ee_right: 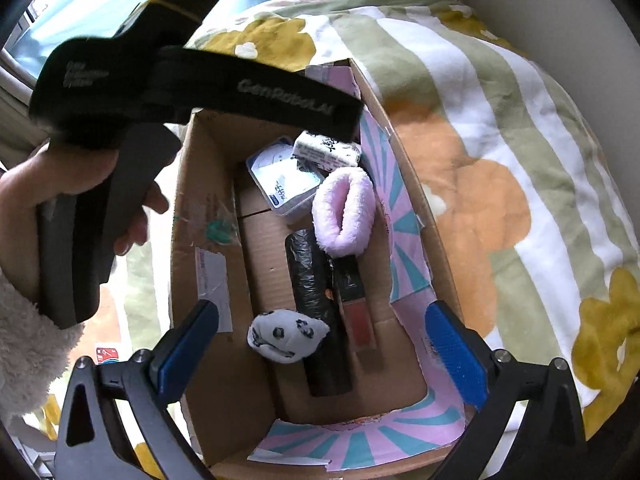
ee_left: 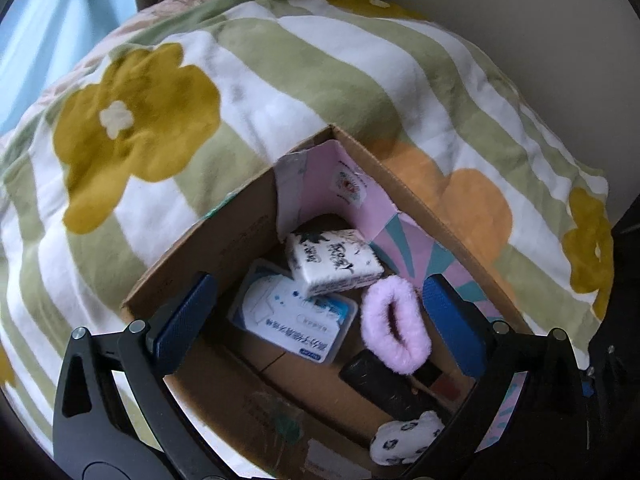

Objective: Organize objects
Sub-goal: 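Open both grippers to drop the tissue pack and lipstick into the box, then withdraw both grippers from the box toward the blue cube and floss box, then grasp the blue cube with left gripper while right gripper grasps the clear floss box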

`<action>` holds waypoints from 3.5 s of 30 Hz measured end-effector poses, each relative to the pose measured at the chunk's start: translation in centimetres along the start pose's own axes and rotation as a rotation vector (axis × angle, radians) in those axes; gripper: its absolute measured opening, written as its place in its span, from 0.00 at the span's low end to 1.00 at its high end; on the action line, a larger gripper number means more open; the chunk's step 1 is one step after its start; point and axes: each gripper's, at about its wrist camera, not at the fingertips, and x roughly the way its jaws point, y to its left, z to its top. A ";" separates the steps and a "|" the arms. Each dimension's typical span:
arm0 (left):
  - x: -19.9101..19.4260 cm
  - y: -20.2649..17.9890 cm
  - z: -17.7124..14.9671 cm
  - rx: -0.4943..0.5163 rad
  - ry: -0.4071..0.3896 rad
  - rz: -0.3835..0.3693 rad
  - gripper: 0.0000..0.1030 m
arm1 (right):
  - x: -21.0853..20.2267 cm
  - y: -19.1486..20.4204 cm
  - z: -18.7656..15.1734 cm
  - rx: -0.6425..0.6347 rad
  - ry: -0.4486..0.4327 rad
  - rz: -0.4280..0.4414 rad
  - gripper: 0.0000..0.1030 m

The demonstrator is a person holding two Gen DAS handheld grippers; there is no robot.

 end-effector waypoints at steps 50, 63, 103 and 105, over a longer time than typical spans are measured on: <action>-40.2 11.7 -25.9 -0.471 -0.376 0.301 1.00 | -20.4 18.3 -2.3 -0.295 -0.257 0.139 1.00; -42.2 14.3 -30.4 -0.524 -0.391 0.321 1.00 | -20.2 22.1 -4.3 -0.313 -0.249 0.211 1.00; -5.8 26.7 -27.9 -0.162 -0.062 0.081 0.72 | 9.1 28.2 -13.4 -0.088 -0.053 0.078 1.00; -5.0 26.9 -28.0 -0.154 -0.062 0.084 0.71 | 9.8 28.1 -13.6 -0.078 -0.045 0.074 0.96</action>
